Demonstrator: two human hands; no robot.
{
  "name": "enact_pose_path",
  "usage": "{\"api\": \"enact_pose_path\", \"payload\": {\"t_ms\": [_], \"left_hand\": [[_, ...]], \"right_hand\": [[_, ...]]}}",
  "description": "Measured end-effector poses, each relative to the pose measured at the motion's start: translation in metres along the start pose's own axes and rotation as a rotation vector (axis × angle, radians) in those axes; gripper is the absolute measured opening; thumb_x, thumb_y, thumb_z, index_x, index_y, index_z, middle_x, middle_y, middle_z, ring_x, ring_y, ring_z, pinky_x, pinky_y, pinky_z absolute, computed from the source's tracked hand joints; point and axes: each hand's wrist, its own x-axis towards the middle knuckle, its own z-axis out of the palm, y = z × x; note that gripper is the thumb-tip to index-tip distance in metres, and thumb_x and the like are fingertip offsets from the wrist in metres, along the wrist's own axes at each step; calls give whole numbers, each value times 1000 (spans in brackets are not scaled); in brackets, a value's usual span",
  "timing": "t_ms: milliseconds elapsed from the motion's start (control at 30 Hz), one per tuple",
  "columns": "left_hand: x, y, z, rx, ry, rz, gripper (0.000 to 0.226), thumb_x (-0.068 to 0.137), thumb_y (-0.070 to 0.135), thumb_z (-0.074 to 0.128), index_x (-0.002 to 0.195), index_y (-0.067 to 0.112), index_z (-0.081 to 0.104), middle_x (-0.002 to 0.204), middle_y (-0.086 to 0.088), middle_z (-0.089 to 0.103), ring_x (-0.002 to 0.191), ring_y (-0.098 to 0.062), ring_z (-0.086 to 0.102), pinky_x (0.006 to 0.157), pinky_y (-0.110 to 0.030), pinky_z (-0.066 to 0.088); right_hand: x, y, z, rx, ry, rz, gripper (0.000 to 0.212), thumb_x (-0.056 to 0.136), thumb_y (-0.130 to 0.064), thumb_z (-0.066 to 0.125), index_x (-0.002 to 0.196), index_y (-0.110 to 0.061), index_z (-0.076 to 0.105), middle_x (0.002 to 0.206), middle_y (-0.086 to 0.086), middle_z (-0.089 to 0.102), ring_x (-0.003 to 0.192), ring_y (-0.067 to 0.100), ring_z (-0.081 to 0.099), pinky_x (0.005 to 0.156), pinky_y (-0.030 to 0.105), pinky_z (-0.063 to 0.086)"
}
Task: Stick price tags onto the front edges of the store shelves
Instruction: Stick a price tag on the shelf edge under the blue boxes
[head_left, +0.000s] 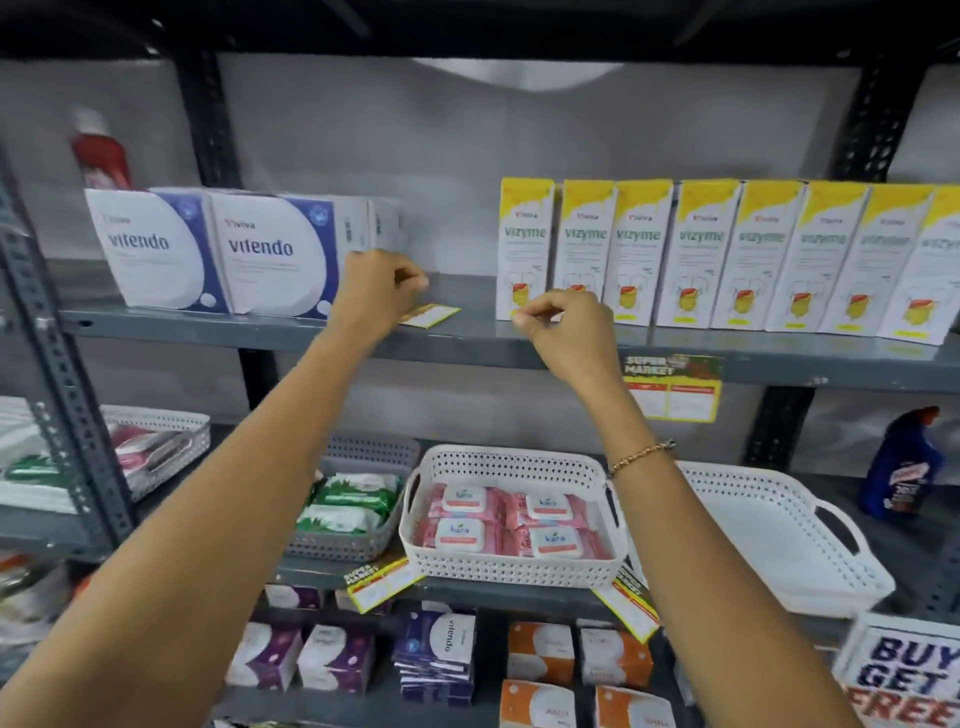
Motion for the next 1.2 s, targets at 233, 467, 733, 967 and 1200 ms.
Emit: {"api": "enact_pose_path", "payload": {"t_ms": [233,467,733,967,1200], "left_hand": [[4,-28,-13,387,-58,-163,32,87,22,60,99,-7,58,104,-30,61,97,-45,57,79,-42,47],[2,-38,-6,303,-41,-250,32,89,25,57,103,-3,55,109,-25,60,100,-42,56,77,-41,48],[2,-43,0,184,35,-318,37,82,24,67,106,-1,54,108,-22,61,98,-39,59,69,-36,45],[3,-44,3,50,87,-420,31,76,15,69,99,-1,56,99,-20,62,81,-33,57,61,-32,42],[7,-41,-4,-2,38,-414,27,80,12,58,99,-7,57,102,-25,63,92,-40,59,67,-34,42]], "right_hand": [[16,-21,55,-6,-37,22,6,80,-16,66,80,-17,72,84,1,73,77,10,61,72,22,45],[23,-20,71,-104,-92,50,7,83,-21,66,84,-18,73,87,1,73,78,11,60,72,25,47],[32,-30,85,-259,-248,0,18,86,-21,59,87,-14,75,86,8,73,80,24,64,69,32,53],[35,-30,85,-218,-284,-10,18,84,-15,59,85,-10,75,90,7,74,84,22,65,75,35,55],[43,-27,83,-26,-195,79,14,82,-16,62,79,-14,75,85,3,74,77,15,63,65,30,50]]}}
